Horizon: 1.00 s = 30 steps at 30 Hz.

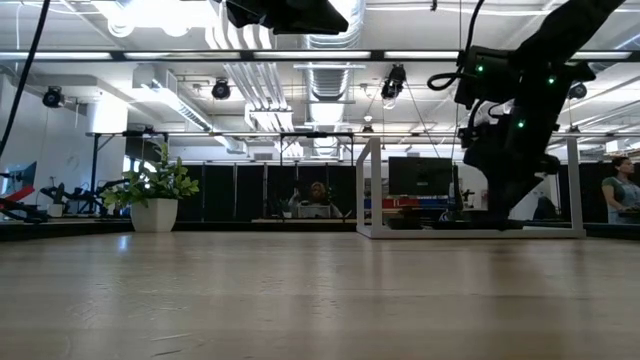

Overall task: Pick & Place Mini shaped plates
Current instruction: Stack the square plate on top of the other square plates on the shelf

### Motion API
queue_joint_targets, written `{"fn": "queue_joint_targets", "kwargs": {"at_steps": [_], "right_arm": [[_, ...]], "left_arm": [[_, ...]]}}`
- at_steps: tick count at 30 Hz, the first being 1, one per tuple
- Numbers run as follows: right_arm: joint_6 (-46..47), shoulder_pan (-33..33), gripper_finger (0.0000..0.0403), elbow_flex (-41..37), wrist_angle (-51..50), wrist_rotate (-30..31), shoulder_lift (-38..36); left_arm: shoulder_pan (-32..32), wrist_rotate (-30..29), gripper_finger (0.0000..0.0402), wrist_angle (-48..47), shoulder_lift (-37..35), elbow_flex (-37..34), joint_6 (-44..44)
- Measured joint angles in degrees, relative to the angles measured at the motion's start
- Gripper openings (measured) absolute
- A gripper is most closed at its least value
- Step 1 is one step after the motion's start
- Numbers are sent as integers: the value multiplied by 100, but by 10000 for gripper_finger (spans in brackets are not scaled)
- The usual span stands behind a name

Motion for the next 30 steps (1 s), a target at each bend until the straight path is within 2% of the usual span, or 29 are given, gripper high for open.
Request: {"fn": "queue_joint_targets", "kwargs": {"at_steps": [9,15,30], "right_arm": [[-45,0,114,-107,125,18,2],[-92,-7,114,-165,173,431,2],[-146,-4,113,-254,350,417,2]], "left_arm": [[0,1,81,2,0,0,0],[2,1,81,2,0,0,0],[0,2,81,0,0,0,0]]}}
